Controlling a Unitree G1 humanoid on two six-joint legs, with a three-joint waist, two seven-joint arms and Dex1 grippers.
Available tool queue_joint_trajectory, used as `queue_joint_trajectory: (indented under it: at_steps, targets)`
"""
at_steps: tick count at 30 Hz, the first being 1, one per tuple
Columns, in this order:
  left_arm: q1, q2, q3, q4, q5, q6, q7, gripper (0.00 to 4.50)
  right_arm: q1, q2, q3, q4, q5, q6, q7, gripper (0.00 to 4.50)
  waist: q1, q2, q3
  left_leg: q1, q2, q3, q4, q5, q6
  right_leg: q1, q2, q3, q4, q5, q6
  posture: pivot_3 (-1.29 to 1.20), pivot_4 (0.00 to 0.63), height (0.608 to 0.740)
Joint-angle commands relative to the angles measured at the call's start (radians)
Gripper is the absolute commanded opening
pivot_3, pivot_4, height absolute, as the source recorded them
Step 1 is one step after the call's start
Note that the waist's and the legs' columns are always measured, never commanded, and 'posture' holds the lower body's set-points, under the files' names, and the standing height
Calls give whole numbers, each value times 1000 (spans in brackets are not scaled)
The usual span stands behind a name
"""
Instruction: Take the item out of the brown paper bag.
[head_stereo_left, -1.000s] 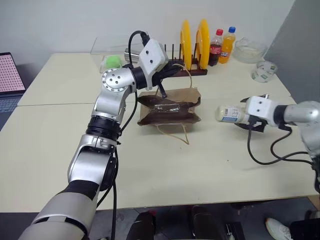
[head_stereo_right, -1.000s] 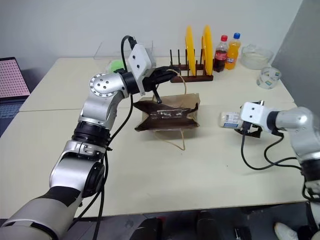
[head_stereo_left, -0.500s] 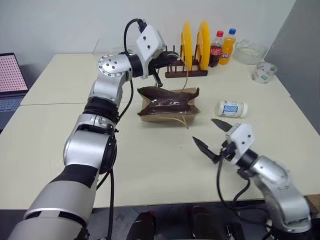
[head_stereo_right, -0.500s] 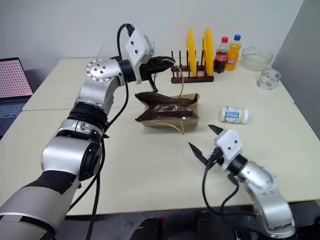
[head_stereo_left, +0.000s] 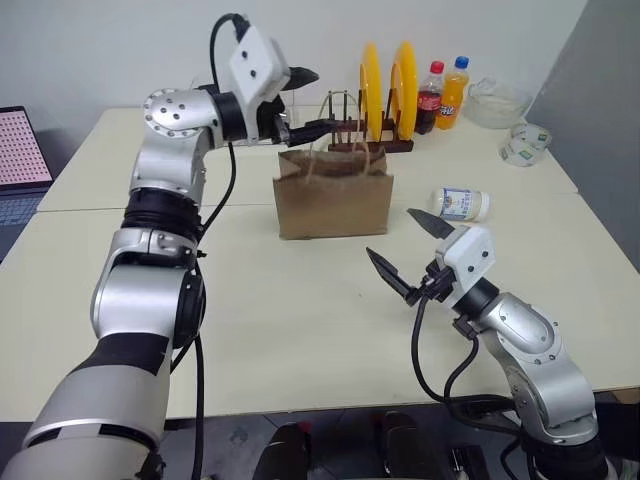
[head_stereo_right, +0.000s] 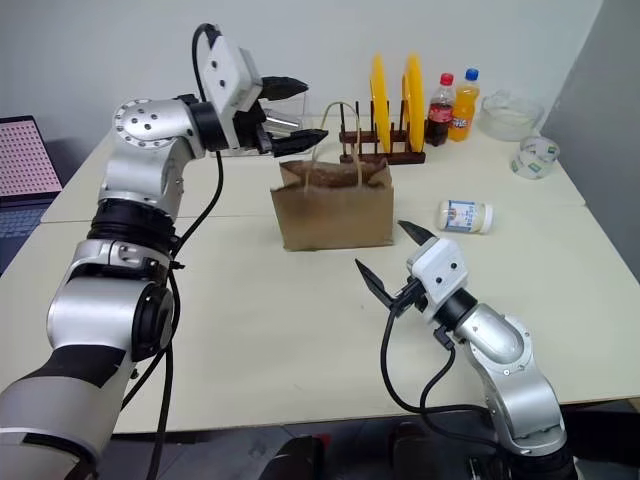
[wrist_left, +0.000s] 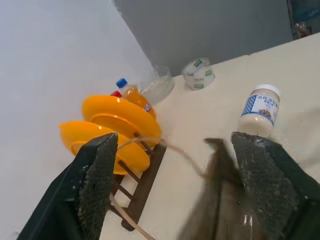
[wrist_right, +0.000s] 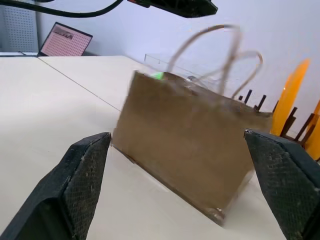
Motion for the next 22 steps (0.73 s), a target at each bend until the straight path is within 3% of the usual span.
queue_joint_trajectory:
  at_steps: [1, 6, 10, 16, 22]
  targets:
    - [127, 40, 88, -270, -73, 224, 106, 3721, -12, -9, -21, -24, 33, -17, 12, 4500, -5, 0, 0, 0, 0, 0, 0, 0, 0, 0, 0, 0, 0, 0, 0, 0, 150, 740]
    - [497, 2, 182, -736, -98, 491, 360, 3721, 19, 0, -59, -46, 44, -28, -25, 4500, -7, 1, -1, 1, 1, 0, 0, 0, 0, 0, 0, 1, 2, 0, 0, 0, 150, 740]
    - [760, -97, 193, -984, -33, 518, 571, 3721, 83, 22, -89, -49, 35, -53, -70, 4500, 9, 0, -1, 1, 1, 0, 0, 0, 0, 0, 0, 1, 2, 0, 0, 0, 150, 740]
    - [998, -194, 166, -1088, 20, 389, 699, 3721, 125, 66, -119, -12, 55, -128, -101, 4500, 29, 0, -2, 2, 1, 1, 0, 0, 0, 1, 0, 2, 2, 0, -1, 0, 150, 740]
    - [1010, -246, 141, -1056, 12, 334, 741, 3721, 118, 76, -128, 16, 66, -144, -100, 4500, 33, 0, -2, 3, 1, 3, 0, 0, 0, 1, 0, 2, 2, 0, -1, 0, 150, 740]
